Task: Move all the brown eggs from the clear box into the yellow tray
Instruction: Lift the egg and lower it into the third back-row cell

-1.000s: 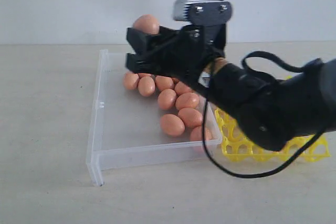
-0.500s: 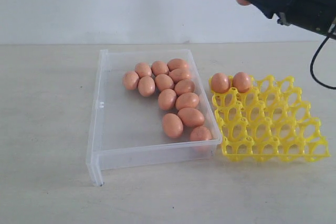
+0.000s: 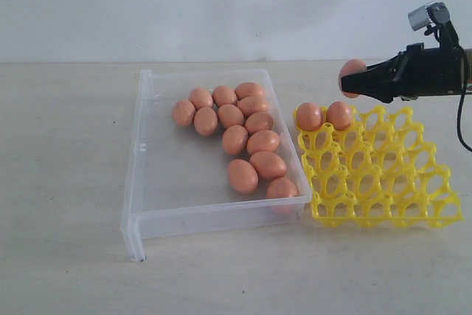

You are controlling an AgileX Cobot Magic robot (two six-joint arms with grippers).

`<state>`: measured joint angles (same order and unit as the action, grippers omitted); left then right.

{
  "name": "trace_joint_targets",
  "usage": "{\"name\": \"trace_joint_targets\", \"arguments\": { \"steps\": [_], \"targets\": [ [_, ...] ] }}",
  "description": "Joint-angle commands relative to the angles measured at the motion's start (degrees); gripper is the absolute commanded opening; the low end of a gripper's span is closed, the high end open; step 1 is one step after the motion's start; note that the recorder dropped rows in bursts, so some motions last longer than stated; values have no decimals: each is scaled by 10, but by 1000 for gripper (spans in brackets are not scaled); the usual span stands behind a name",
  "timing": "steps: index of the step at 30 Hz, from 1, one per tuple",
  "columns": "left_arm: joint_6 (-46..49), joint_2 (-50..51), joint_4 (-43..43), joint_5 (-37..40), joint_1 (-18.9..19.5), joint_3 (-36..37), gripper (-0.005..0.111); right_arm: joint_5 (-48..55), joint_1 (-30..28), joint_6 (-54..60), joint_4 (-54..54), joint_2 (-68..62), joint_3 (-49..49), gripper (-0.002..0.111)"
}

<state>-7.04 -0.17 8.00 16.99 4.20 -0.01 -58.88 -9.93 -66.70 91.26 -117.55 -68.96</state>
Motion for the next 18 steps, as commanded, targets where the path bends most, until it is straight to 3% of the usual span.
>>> {"name": "trace_joint_targets", "arguments": {
  "steps": [1, 6, 10, 18],
  "targets": [
    [-2, 2, 2, -5, -2, 0, -4, 10, -4, 2, 3, 3, -4, 0],
    [-2, 2, 2, -5, -2, 0, -4, 71, -4, -10, 10, 3, -4, 0],
    [-2, 2, 2, -5, -2, 0, -4, 176, -4, -36, 58, 3, -4, 0],
    [-2, 2, 2, -5, -2, 0, -4, 184, -2, -25, 50, 0, -4, 0]
  ]
}}
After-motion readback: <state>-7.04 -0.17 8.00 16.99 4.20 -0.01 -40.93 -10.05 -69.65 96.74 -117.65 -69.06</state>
